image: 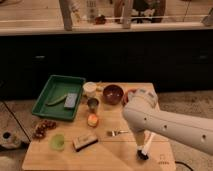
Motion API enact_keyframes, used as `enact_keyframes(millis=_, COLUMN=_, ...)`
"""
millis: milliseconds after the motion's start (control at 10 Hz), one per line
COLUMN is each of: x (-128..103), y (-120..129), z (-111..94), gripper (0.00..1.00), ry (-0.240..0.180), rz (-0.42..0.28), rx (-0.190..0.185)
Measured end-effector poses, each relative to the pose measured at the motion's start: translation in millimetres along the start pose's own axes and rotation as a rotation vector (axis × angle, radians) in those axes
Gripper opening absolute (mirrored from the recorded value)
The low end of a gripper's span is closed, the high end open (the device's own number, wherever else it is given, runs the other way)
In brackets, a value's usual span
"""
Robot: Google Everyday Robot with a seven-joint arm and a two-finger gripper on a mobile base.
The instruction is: Place fork in purple bowl
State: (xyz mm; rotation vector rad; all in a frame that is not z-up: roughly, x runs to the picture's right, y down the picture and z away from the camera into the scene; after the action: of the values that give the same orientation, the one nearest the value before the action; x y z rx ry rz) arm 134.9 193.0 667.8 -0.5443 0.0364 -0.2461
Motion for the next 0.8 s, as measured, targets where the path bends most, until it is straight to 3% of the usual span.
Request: enact_keyframes(millis=800, x=-38.0, y=-12.7, z=9.6, gripper=0.8, ry=-0.007, rz=-0.026, rx=0.041)
